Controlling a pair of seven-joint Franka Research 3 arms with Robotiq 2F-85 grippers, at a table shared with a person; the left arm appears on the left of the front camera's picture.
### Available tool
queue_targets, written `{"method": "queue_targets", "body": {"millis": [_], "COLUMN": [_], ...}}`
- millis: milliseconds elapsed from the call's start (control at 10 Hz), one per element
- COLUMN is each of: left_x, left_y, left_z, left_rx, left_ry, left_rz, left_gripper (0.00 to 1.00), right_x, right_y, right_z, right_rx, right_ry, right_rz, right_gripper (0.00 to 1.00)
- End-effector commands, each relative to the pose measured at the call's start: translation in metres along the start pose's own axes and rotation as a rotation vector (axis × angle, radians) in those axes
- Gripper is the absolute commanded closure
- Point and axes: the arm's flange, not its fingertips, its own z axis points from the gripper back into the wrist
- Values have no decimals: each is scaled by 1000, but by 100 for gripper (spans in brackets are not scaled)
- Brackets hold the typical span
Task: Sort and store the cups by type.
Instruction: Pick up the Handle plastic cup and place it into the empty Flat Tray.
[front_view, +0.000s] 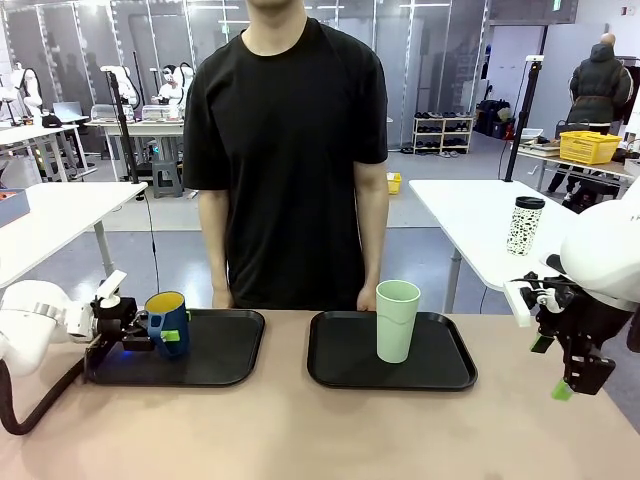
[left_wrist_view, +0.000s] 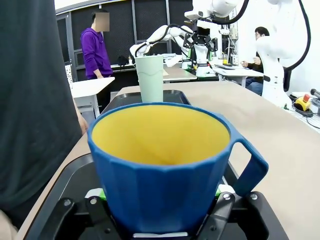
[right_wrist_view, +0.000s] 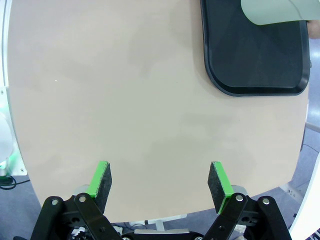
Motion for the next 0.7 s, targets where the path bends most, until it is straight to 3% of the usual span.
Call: {"method": "queue_targets", "body": {"millis": [0, 200, 500, 600], "left_x": [-21, -27, -29, -30], "left_y": [6, 8, 8, 8], "left_z": [0, 3, 7, 8], "left_rx": [19, 24, 29, 31], "left_ry": [3, 6, 7, 7], "left_rz": [6, 26, 40, 43], "left_gripper": [29, 26, 0, 0], "right_x": [2, 2, 2, 2], "right_y": [1, 1, 1, 1], "right_z": [-1, -1, -1, -1], "right_rx": [-6, -6, -6, -6], "right_ry": [14, 14, 14, 14], "right_rz": [-21, -21, -21, -21], "right_gripper": [3, 3, 3, 3]}}
